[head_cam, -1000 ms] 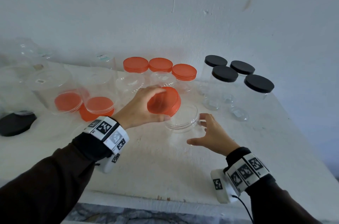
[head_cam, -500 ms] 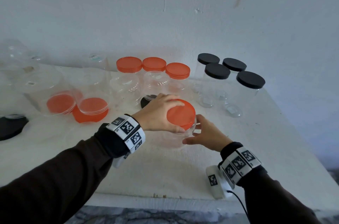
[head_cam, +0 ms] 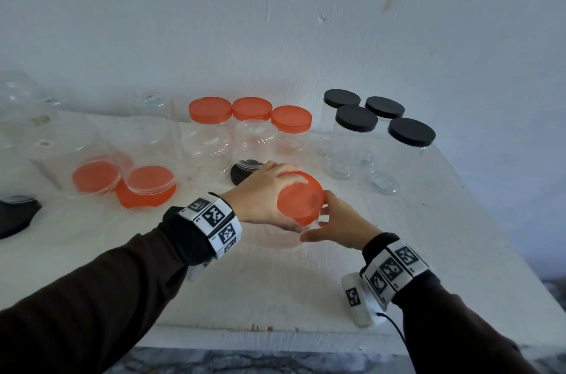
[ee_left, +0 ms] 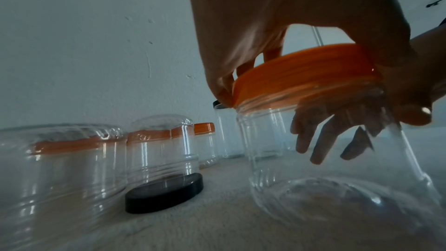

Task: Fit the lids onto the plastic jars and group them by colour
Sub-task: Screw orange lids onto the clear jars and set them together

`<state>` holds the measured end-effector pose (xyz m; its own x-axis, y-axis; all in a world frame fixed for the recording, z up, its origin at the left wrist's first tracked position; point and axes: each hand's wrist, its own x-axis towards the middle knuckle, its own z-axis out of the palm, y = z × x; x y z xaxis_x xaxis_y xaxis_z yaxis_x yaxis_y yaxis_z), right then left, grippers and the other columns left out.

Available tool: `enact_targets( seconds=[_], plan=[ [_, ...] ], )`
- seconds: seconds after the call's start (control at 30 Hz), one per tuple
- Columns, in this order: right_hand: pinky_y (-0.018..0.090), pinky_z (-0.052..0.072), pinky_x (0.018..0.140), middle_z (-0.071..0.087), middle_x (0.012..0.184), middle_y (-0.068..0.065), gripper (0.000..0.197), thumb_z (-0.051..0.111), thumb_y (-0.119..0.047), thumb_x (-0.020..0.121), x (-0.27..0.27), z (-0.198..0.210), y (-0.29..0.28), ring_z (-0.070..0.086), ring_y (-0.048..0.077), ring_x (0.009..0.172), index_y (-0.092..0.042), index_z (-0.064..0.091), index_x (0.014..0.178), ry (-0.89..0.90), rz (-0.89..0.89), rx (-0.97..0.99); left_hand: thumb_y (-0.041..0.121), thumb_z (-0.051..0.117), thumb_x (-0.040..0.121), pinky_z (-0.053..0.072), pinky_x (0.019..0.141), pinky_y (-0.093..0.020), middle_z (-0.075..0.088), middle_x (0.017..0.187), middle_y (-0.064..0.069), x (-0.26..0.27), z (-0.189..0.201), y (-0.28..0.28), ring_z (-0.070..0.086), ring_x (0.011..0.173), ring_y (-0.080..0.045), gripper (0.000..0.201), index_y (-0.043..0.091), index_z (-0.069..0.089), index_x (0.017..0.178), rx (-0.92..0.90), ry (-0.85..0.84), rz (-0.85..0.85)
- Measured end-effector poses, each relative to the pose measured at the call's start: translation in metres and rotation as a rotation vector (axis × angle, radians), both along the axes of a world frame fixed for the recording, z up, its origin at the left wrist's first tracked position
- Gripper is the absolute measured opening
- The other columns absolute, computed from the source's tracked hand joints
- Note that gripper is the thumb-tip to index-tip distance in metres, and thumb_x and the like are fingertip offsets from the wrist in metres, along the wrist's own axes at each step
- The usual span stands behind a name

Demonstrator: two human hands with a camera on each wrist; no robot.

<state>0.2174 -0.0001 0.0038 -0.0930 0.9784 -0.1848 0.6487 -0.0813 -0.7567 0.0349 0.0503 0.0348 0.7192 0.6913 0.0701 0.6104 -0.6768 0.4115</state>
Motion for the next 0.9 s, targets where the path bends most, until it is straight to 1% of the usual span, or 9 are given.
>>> enact_targets(
  seconds=[0.13, 0.27, 0.37, 0.47, 0.57, 0.63, 0.77, 0.83, 0.9],
  plan=[
    [0.035, 0.037, 0.104, 0.024, 0.14, 0.002, 0.112, 0.087, -0.028, 0.059, 0.002, 0.023, 0.002, 0.037, 0.02, 0.126, -0.015, 0.015, 0.143, -0.131, 0.098, 0.041, 0.037, 0.088, 0.053, 0.015, 0.113, -0.031, 0.006, 0.153, 0.007, -0.009, -0.006, -0.002, 0.009, 0.138, -0.007, 0.121, 0.025, 0.012, 0.146, -0.221, -0.16, 0.078],
    [0.036, 0.034, 0.105, 0.021, 0.142, -0.001, 0.113, 0.086, -0.037, 0.058, -0.007, 0.055, 0.01, 0.031, 0.02, 0.129, -0.021, 0.016, 0.145, -0.319, 0.231, 0.125, 0.015, 0.088, 0.057, 0.027, 0.103, -0.023, 0.022, 0.138, 0.006, -0.022, -0.019, 0.001, 0.027, 0.126, -0.008, 0.124, 0.024, 0.0, 0.144, -0.459, -0.29, 0.136],
    [0.042, 0.037, 0.103, 0.026, 0.14, -0.003, 0.105, 0.082, -0.045, 0.062, -0.022, 0.067, 0.017, 0.033, 0.02, 0.126, -0.029, 0.018, 0.144, -0.501, 0.38, 0.093, 0.009, 0.084, 0.062, 0.033, 0.088, -0.007, 0.031, 0.127, 0.01, -0.024, -0.028, 0.005, 0.035, 0.12, -0.007, 0.11, 0.022, 0.01, 0.142, -0.538, -0.331, 0.155],
    [0.044, 0.04, 0.1, 0.03, 0.139, 0.001, 0.102, 0.079, -0.046, 0.064, -0.036, 0.07, 0.025, 0.035, 0.024, 0.123, -0.033, 0.017, 0.144, -0.668, 0.436, 0.06, 0.004, 0.082, 0.063, 0.036, 0.075, 0.002, 0.04, 0.118, 0.017, -0.025, -0.033, 0.01, 0.043, 0.107, 0.004, 0.093, 0.023, 0.024, 0.133, -0.573, -0.388, 0.157],
    [0.044, 0.044, 0.095, 0.032, 0.132, 0.002, 0.1, 0.08, -0.039, 0.064, -0.041, 0.073, 0.029, 0.038, 0.025, 0.118, -0.036, 0.018, 0.143, -0.726, 0.44, 0.048, 0.009, 0.084, 0.061, 0.036, 0.077, 0.0, 0.043, 0.119, 0.018, -0.027, -0.037, 0.014, 0.043, 0.106, 0.007, 0.093, 0.027, 0.028, 0.133, -0.579, -0.399, 0.165],
    [0.043, 0.045, 0.094, 0.03, 0.13, 0.0, 0.098, 0.08, -0.03, 0.065, -0.041, 0.075, 0.031, 0.036, 0.023, 0.116, -0.042, 0.019, 0.141, -0.721, 0.477, 0.029, 0.012, 0.086, 0.06, 0.035, 0.084, -0.005, 0.045, 0.123, 0.018, -0.028, -0.039, 0.016, 0.043, 0.112, 0.003, 0.092, 0.032, 0.03, 0.131, -0.587, -0.397, 0.149],
    [0.041, 0.046, 0.093, 0.021, 0.134, -0.004, 0.101, 0.077, -0.018, 0.065, -0.039, 0.078, 0.032, 0.032, 0.021, 0.118, -0.05, 0.017, 0.139, -0.725, 0.546, -0.015, 0.015, 0.087, 0.059, 0.034, 0.101, -0.022, 0.043, 0.133, 0.008, -0.029, -0.041, 0.017, 0.041, 0.122, -0.008, 0.098, 0.025, 0.031, 0.138, -0.603, -0.383, 0.139],
    [0.041, 0.046, 0.093, 0.019, 0.136, -0.006, 0.102, 0.077, -0.016, 0.064, -0.039, 0.078, 0.033, 0.032, 0.02, 0.118, -0.053, 0.016, 0.138, -0.727, 0.562, -0.031, 0.014, 0.086, 0.06, 0.035, 0.099, -0.018, 0.041, 0.132, 0.009, -0.029, -0.041, 0.017, 0.04, 0.12, -0.007, 0.097, 0.025, 0.03, 0.138, -0.6, -0.373, 0.138],
    [0.042, 0.046, 0.092, 0.019, 0.136, -0.007, 0.102, 0.077, -0.016, 0.063, -0.04, 0.078, 0.034, 0.032, 0.02, 0.119, -0.055, 0.017, 0.137, -0.726, 0.568, -0.037, 0.012, 0.085, 0.062, 0.035, 0.087, -0.007, 0.04, 0.129, 0.01, -0.029, -0.041, 0.017, 0.04, 0.116, -0.005, 0.095, 0.026, 0.028, 0.137, -0.598, -0.365, 0.142]
  ],
)
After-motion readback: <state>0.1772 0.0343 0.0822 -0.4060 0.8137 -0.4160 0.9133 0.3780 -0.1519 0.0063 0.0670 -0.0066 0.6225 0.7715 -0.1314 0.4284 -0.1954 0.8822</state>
